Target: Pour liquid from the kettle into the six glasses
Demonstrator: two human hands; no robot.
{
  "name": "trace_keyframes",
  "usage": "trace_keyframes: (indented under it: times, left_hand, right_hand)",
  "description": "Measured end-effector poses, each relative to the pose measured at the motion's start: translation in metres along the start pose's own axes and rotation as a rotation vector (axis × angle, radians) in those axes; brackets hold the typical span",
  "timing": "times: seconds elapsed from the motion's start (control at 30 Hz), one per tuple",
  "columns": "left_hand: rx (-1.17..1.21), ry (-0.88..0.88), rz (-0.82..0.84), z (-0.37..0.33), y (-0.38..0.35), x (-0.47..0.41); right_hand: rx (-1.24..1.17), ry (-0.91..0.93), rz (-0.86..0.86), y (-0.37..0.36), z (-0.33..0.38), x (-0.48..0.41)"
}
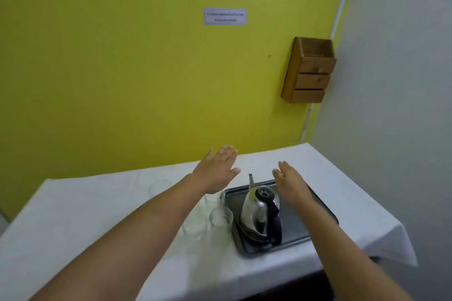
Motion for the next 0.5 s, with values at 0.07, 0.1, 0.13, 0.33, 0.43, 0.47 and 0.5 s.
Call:
trace_keyframes:
  times: [0.07,0.1,0.13,0.33,0.43,0.47,0.5]
  left_hand:
    - [-0.038,-0.092,-0.001,-0.021,-0.016,0.001]
    - [-0.044,-0.124,-0.005,-0.031,-0.026,0.002]
    - [-0.056,-0.16,-0.007,-0.041,-0.037,0.004]
    - [-0.131,-0.307,-0.057,-0.079,-0.075,-0.007]
    - [-0.125,-0.359,-0.053,-0.093,-0.087,-0.01]
    - [-0.112,-0.369,-0.059,-0.095,-0.09,-0.01]
    - [-0.093,-0.374,-0.075,-0.096,-0.092,-0.009]
  right_hand:
    - [-0.121,-0.064,-0.097,-0.004,-0.025,0.015]
    - [-0.144,-0.06,-0.14,-0.01,-0.036,0.025]
    - [-0.176,-0.059,-0.184,-0.015,-0.043,0.037]
    - [-0.399,-0.213,-0.383,-0.041,-0.078,0.079]
    - [-0.521,-0.322,-0.345,-0.061,-0.091,0.083]
    - [-0.549,-0.342,-0.328,-0.067,-0.095,0.082]
    - [-0.563,-0.35,-0.317,-0.071,-0.097,0.082]
Point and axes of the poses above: each hand's wrist, its own x-axis away from the middle knuckle, its own y-axis out of the back of the hand, z = x × y, the point moved 10 cm from there along -x, towards the middle knuckle, and after that the axes turned 5 degrees about -x, right-handed, at the moved point
